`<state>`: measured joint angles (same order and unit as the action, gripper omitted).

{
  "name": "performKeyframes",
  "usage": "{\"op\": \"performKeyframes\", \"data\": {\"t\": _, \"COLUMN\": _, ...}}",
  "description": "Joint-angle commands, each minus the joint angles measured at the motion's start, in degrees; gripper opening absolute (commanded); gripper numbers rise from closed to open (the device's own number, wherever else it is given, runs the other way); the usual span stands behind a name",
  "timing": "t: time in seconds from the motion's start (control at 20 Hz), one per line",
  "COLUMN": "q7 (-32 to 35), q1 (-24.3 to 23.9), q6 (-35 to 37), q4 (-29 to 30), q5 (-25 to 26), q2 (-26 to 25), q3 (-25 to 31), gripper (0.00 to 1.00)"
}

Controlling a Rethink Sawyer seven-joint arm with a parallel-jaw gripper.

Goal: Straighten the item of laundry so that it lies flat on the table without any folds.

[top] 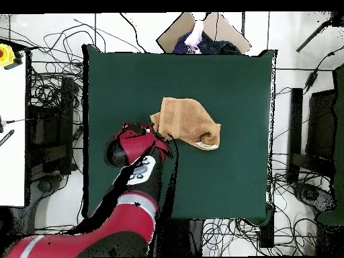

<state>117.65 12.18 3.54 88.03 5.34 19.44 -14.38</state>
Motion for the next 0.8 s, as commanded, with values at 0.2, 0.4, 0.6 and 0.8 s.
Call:
{"op": "performKeyframes", "data": {"t": 0.2, "q7": 12.1, "q1": 4.7, "q6": 11.4, "q4": -1.9, "q5": -6.7, "q2": -3.8, "q3": -11.5, "gripper": 1.00}}
{"op": "performKeyframes", "data": {"t": 0.4, "q7": 11.1, "q1": 4.1, "q6": 10.9, "q4": -1.6, "q5": -7.3, "q2": -3.7, "q3": -10.8, "gripper": 1.00}}
{"op": "performKeyframes", "data": {"t": 0.6, "q7": 10.2, "q1": 3.1, "q6": 10.3, "q4": -1.0, "q5": -7.2, "q2": -3.0, "q3": -9.6, "gripper": 1.00}}
{"op": "performKeyframes", "data": {"t": 0.8, "q7": 9.7, "q1": 2.4, "q6": 9.6, "q4": -0.4, "q5": -6.9, "q2": -2.5, "q3": -9.0, "gripper": 1.00}}
